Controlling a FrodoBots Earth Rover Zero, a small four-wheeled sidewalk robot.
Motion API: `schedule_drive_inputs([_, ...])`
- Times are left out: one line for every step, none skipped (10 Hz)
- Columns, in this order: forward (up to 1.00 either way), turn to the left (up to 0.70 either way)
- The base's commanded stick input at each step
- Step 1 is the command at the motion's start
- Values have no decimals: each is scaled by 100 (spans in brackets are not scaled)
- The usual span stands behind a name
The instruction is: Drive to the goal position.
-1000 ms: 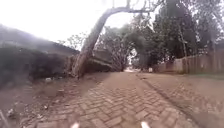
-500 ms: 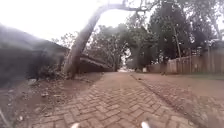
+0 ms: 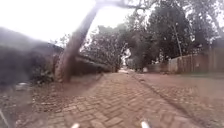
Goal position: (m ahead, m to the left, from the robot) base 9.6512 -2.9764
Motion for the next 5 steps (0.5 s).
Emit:
schedule_drive_inputs([70, 0])
schedule_drive_inputs([70, 0])
schedule_drive_inputs([70, 0])
schedule_drive_inputs([70, 0])
schedule_drive_inputs([70, 0])
